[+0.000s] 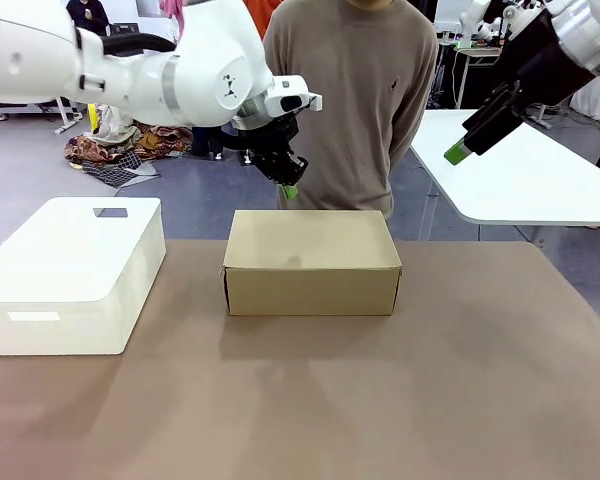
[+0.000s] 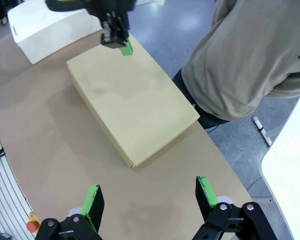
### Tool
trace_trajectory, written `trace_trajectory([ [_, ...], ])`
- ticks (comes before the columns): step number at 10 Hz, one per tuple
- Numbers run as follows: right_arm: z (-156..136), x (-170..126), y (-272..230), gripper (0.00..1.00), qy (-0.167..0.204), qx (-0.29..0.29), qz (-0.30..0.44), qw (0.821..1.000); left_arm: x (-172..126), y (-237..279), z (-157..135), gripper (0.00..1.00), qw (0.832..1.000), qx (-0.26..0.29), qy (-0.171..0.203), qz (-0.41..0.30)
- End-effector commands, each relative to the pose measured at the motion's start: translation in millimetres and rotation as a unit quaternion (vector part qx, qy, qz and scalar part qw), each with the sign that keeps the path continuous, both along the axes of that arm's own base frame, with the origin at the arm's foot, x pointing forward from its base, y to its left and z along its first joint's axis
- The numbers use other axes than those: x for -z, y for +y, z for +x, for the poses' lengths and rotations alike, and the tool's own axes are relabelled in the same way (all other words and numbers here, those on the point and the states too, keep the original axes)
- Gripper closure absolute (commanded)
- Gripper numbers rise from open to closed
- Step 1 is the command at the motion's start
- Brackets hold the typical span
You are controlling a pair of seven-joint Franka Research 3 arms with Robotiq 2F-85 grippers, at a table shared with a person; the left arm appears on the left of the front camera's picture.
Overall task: Pack the shoes into the box.
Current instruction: Press down on the lid of the Shoes Box.
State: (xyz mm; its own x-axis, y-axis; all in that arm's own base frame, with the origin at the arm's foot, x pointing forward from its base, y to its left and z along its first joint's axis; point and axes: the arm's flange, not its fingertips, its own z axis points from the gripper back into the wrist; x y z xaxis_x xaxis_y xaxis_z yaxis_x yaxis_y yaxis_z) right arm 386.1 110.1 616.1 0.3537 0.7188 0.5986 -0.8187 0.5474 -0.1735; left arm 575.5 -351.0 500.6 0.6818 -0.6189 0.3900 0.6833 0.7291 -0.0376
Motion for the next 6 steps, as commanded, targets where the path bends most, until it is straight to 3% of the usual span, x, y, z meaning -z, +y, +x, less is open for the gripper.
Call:
trace_trajectory([
  [1, 2, -2, 0, 0.03, 0.003, 0.004, -0.002, 1.0, 4, -23, 31, 1.0, 0.999, -0.012, 0.014, 0.027],
  [6, 2, -2, 0, 0.03, 0.003, 0.004, -0.002, 1.0, 49, -48, 63, 1.0, 0.997, -0.017, 0.041, 0.057],
])
